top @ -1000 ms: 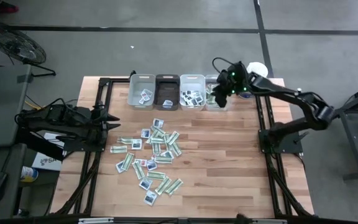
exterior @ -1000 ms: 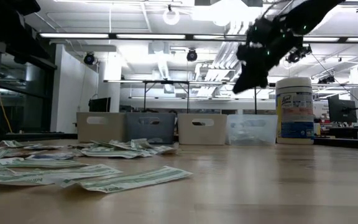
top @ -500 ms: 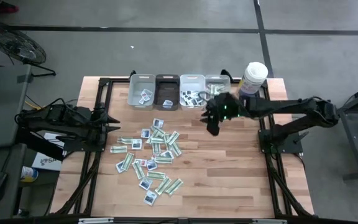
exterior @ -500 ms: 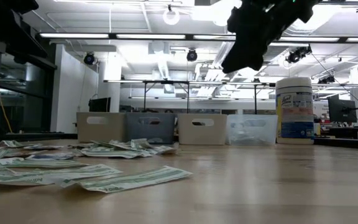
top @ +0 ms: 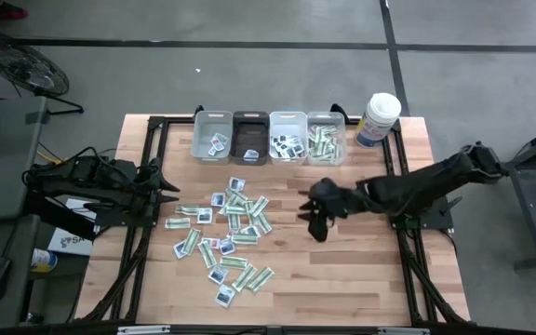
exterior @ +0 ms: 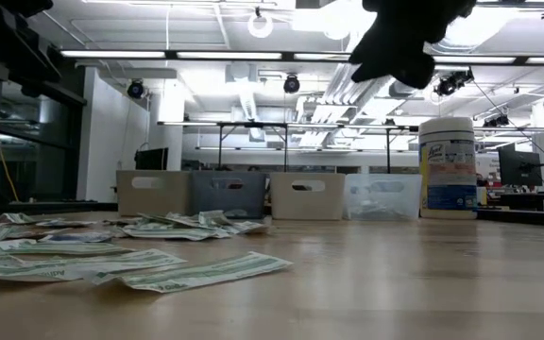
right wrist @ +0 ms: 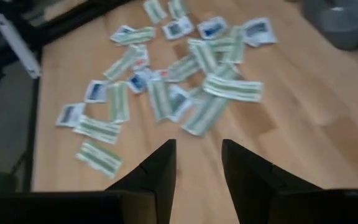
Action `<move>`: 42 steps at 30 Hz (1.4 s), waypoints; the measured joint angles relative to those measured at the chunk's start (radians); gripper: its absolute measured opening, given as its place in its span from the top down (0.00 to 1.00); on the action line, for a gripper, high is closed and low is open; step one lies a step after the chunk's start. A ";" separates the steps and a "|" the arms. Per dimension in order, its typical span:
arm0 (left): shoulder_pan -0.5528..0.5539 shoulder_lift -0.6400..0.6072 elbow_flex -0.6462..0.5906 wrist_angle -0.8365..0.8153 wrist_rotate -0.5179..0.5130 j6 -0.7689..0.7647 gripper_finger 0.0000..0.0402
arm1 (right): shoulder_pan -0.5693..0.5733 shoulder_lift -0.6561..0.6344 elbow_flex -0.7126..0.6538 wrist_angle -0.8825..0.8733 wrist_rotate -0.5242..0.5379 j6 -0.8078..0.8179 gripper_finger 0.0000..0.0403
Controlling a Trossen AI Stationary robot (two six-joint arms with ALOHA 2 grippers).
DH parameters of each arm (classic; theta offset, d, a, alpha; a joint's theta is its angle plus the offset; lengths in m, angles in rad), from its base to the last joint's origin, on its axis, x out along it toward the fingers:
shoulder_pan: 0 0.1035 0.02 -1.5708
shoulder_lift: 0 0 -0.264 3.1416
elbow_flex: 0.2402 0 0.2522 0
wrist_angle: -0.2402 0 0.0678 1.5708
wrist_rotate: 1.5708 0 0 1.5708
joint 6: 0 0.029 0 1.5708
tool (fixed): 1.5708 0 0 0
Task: Pick & Place First Aid Supplies
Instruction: Put the green bandage into the transparent bin
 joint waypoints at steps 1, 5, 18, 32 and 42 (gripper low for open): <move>0.000 0.000 0.000 0.000 0.006 0.000 0.70 | 0.024 0.010 0.000 0.024 0.012 0.005 0.70; 0.000 0.000 0.000 0.000 0.013 0.000 0.70 | 0.093 0.083 0.000 0.141 0.019 0.008 0.70; 0.000 0.119 0.001 0.163 0.139 0.083 0.70 | 0.162 0.197 0.000 0.219 0.165 0.112 0.70; 0.000 0.432 0.000 -0.106 0.068 -0.030 0.58 | 0.152 0.197 0.000 0.159 0.215 0.177 0.70; 0.001 0.649 0.000 -0.084 0.029 -0.482 0.37 | 0.152 0.197 0.000 0.160 0.215 0.155 0.70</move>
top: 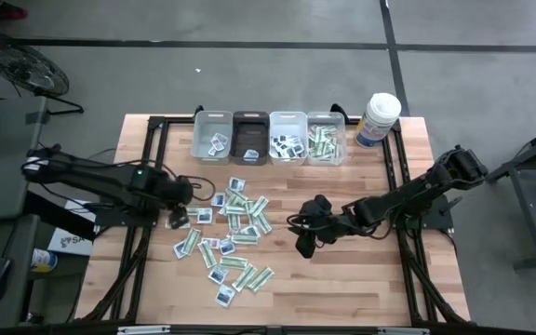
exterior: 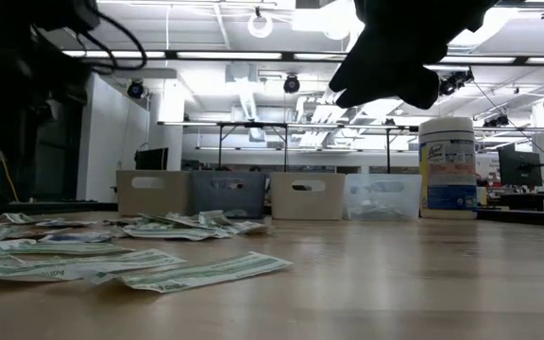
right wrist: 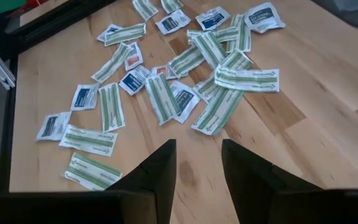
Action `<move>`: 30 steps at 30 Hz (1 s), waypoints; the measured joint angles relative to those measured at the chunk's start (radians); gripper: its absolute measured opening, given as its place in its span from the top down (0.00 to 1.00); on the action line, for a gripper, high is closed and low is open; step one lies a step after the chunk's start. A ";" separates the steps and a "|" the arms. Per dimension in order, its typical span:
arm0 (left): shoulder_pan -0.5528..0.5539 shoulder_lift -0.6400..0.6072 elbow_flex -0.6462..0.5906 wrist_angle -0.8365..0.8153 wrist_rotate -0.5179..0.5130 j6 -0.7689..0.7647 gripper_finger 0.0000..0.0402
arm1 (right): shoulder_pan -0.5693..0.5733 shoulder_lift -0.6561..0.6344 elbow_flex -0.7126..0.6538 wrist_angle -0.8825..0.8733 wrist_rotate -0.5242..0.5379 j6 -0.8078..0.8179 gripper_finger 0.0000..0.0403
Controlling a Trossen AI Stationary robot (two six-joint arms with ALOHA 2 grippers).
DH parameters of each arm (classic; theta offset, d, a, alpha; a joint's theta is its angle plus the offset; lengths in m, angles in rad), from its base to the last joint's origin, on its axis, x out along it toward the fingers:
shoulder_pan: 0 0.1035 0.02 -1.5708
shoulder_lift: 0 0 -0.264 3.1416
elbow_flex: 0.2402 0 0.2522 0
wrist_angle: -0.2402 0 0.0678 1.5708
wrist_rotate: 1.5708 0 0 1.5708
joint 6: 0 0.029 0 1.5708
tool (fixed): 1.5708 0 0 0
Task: Pick & Place First Aid Supplies
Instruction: Put the green bandage into the transparent bin
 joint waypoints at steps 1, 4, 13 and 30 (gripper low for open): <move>0.000 0.020 0.000 0.003 -0.001 -0.078 0.37 | 0.000 0.000 0.000 0.001 0.000 0.004 0.70; 0.009 0.074 0.000 0.002 0.007 -0.237 0.37 | 0.000 0.000 0.000 0.016 0.000 0.005 0.70; 0.077 0.189 0.000 0.017 0.053 -0.400 0.43 | 0.000 0.000 0.000 0.079 -0.019 -0.024 0.70; 0.166 0.285 -0.047 0.064 0.049 -0.525 0.45 | 0.000 0.000 0.000 0.189 -0.133 -0.200 0.70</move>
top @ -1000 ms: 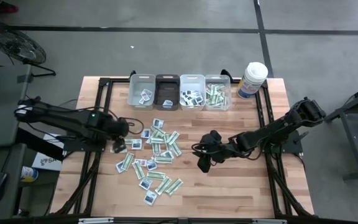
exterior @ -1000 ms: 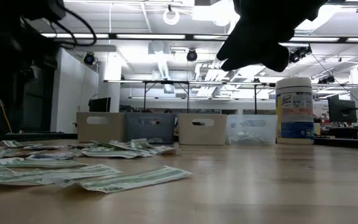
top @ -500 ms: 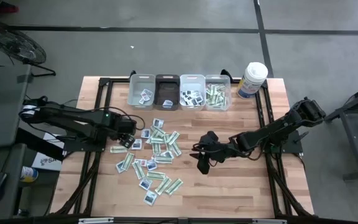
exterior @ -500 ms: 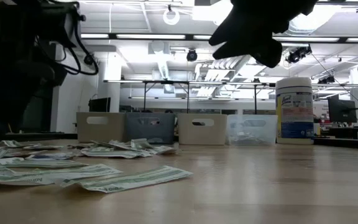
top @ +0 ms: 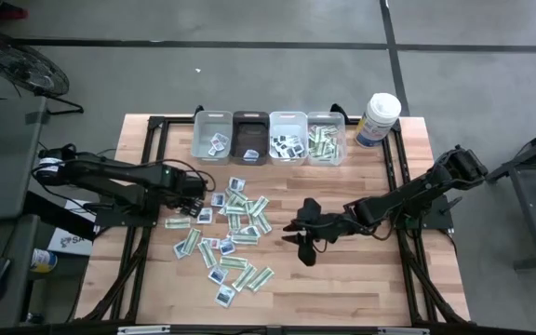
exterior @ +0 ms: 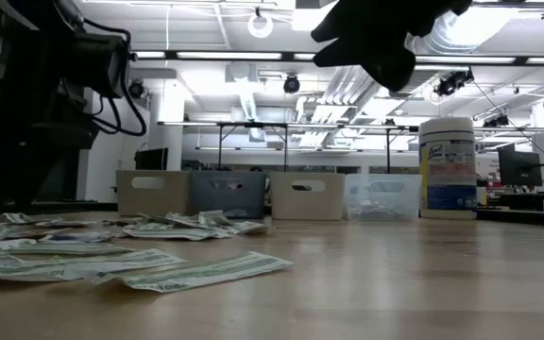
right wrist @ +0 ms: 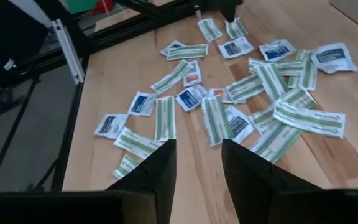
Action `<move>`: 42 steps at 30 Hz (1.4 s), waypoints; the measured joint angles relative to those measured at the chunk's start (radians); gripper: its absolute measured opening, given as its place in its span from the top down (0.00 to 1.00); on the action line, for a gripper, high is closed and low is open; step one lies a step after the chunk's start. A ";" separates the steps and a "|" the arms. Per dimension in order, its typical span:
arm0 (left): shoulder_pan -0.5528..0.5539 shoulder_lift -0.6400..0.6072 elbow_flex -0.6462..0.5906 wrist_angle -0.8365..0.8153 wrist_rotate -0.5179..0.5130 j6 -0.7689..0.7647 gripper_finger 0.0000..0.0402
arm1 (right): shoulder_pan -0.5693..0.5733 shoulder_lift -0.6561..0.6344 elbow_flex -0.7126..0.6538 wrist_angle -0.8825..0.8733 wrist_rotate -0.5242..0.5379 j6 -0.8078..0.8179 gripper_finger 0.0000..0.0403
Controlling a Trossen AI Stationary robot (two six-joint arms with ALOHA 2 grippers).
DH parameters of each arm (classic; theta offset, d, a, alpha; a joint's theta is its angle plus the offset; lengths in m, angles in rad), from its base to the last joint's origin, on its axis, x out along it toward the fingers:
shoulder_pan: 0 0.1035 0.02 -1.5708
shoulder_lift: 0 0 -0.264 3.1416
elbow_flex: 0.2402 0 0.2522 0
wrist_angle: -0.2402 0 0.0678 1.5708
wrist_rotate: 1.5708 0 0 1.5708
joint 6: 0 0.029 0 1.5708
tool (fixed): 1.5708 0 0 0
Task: Pick & Place First Aid Supplies
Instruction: Put the green bandage into the transparent bin
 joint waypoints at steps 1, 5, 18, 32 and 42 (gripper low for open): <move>0.003 0.001 -0.007 0.006 -0.002 -0.006 0.45 | 0.000 0.000 0.000 0.001 -0.001 -0.007 0.70; 0.006 0.001 -0.038 0.041 -0.013 -0.034 0.45 | 0.000 0.000 0.000 0.001 -0.018 -0.015 0.70; 0.004 -0.003 -0.130 0.118 0.029 -0.090 0.45 | -0.001 0.000 0.000 -0.006 -0.049 -0.109 0.70; 0.004 -0.001 -0.133 0.123 0.061 -0.092 0.70 | -0.003 0.000 0.000 -0.006 -0.045 -0.137 0.70; 0.003 0.000 -0.125 0.149 0.071 -0.042 0.88 | -0.003 0.000 0.000 -0.006 -0.040 -0.137 0.70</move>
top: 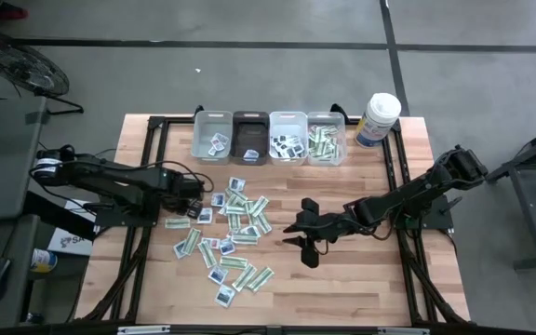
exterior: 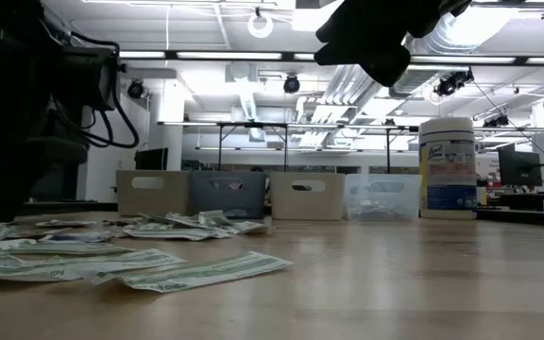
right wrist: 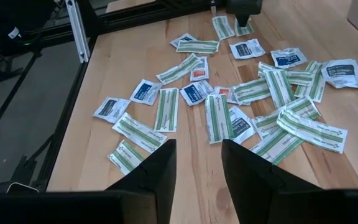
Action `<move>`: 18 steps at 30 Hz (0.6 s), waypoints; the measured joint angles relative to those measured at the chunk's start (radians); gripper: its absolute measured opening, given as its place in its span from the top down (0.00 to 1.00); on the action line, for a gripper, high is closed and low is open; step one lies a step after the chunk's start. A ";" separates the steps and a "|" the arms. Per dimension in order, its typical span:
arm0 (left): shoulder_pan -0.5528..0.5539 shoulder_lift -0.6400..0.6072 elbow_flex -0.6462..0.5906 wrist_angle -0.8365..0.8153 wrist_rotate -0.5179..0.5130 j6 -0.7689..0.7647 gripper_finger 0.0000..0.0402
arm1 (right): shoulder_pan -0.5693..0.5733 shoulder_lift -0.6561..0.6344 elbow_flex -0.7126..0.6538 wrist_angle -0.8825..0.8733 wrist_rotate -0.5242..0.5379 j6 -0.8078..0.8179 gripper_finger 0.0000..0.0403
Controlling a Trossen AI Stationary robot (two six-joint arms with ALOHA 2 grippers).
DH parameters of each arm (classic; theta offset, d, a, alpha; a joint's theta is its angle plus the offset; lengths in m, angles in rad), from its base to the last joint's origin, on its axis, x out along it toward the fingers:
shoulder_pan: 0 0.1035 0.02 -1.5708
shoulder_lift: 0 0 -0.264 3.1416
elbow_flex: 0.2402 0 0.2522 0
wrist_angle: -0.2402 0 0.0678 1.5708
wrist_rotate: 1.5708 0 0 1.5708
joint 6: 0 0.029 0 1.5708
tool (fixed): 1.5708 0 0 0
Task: Pick & Place First Aid Supplies
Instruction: Put the green bandage into the transparent bin
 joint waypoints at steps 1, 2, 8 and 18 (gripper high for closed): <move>0.000 0.001 0.008 0.000 -0.003 0.008 0.90 | 0.000 0.000 0.000 0.000 0.000 0.000 0.70; 0.000 0.001 0.016 0.000 -0.008 0.019 0.92 | -0.002 0.000 0.000 0.000 0.000 0.000 0.70; 0.000 0.000 0.073 0.031 -0.080 0.073 0.99 | -0.018 0.000 0.000 0.005 0.000 0.027 0.70; 0.000 0.000 0.194 0.056 -0.115 0.204 1.00 | -0.039 0.000 0.000 0.118 0.004 0.099 0.70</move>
